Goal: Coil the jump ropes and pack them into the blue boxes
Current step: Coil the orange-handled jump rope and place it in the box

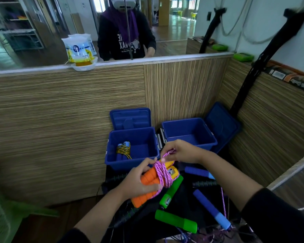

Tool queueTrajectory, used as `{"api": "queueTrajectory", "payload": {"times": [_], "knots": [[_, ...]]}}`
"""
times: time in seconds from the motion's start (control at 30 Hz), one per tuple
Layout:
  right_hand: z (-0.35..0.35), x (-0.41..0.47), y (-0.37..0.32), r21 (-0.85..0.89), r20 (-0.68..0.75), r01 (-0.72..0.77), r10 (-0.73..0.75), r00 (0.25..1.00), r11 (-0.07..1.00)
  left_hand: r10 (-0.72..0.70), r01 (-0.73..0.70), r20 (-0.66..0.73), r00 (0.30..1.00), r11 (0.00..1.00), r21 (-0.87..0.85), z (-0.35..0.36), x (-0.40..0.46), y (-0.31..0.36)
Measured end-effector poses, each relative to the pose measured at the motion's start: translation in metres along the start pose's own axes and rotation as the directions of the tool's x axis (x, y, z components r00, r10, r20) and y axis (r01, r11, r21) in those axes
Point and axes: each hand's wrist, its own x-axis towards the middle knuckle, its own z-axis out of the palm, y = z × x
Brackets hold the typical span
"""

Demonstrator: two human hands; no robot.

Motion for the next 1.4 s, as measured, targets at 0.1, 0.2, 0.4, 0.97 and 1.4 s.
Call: {"api": "queueTrajectory", "payload": {"times": [0.1,0.2,0.4,0.97,1.4], "knots": [[-0.008,0.003,0.001,0.130,0.069,-0.035,0.026,0.997,0.991,0.018,-0.016,0.057,0.998,1.000,-0.025,-0.001,-0.007,0.012],[-0.014,0.004,0.002,0.219,0.049,-0.072,0.063,0.997,0.973,0.044,-0.036,0.080,0.996,0.995,-0.097,0.002,-0.013,0.024],[0.014,0.002,0.007,0.665,-0.032,-0.123,0.193,0.981,0.737,0.075,-0.119,-0.142,0.987,0.935,-0.333,0.000,-0.008,0.034],[0.055,-0.006,0.018,0.573,-0.160,-0.123,0.258,0.953,0.810,-0.067,-0.131,-0.557,0.828,0.942,-0.308,-0.004,0.014,0.001],[0.071,-0.007,0.017,0.151,-0.222,-0.259,0.288,0.932,0.954,-0.192,0.115,-0.600,0.776,0.980,-0.164,-0.013,0.022,-0.019]]}}
